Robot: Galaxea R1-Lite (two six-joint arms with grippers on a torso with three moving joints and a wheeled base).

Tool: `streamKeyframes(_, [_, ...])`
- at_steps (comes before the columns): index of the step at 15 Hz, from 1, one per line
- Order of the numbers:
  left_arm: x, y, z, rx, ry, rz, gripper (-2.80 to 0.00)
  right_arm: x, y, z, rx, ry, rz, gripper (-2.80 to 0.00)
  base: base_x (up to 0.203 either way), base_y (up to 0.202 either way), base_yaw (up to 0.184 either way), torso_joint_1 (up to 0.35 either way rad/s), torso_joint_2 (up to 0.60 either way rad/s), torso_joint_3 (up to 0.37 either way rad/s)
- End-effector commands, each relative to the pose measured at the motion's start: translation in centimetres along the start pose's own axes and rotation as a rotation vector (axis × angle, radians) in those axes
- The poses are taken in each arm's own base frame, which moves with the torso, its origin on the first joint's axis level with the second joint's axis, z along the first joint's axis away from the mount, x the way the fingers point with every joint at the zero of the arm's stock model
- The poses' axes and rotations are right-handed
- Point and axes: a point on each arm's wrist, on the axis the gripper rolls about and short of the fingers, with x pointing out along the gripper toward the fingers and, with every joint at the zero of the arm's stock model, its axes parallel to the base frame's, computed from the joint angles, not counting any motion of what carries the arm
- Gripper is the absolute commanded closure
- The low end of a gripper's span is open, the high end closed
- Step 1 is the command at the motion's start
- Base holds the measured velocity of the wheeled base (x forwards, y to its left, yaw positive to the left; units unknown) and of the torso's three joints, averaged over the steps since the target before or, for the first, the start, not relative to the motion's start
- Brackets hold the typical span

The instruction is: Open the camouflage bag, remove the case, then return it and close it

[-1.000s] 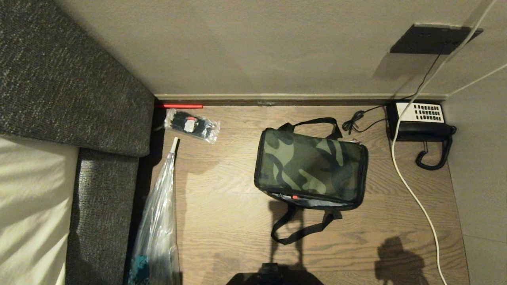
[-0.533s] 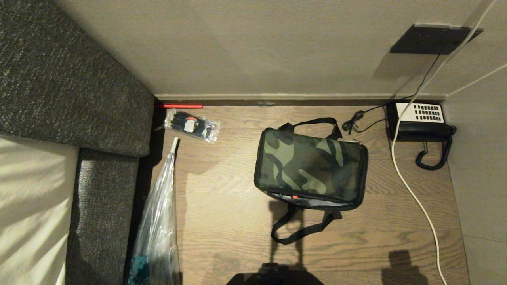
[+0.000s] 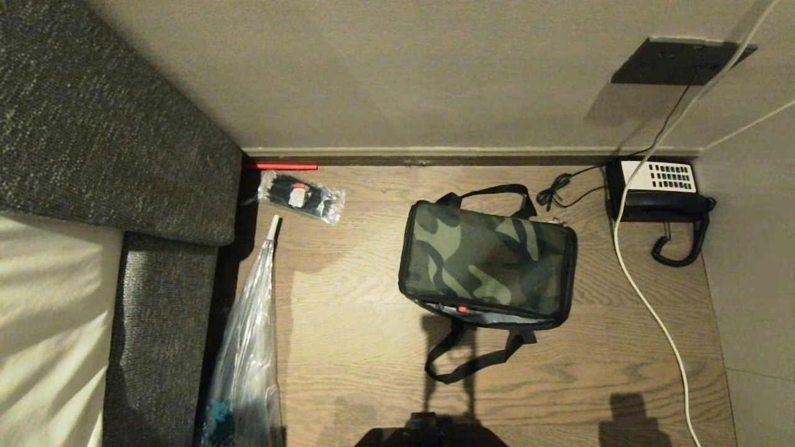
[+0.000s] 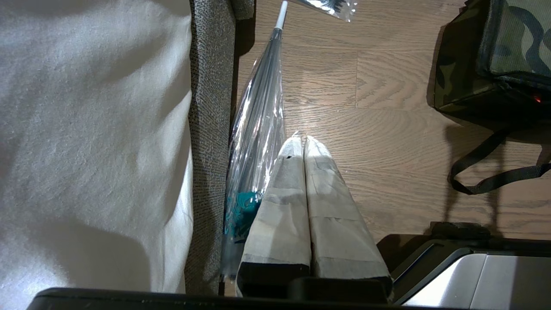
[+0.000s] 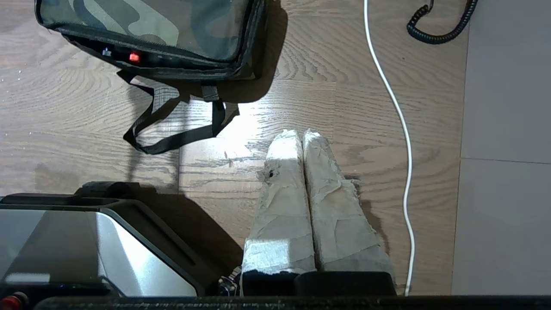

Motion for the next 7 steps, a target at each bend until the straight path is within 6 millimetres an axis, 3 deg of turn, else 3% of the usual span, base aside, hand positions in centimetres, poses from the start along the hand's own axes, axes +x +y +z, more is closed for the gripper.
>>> streamKeyframes(1, [0.03, 0.0, -0.07, 0.0, 0.004, 0.001, 0.0, 0.03, 0.0, -0.01, -0.002, 0.007, 0.003, 0.0, 0.0, 0.0, 0.0, 0.0, 0.0, 0.0])
streamKeyframes(7, [0.02, 0.0, -0.05, 0.0, 0.003, -0.001, 0.0, 0.03, 0.0, 0.01, -0.002, 0.005, 0.002, 0.0, 0.0, 0.0, 0.0, 0.0, 0.0, 0.0])
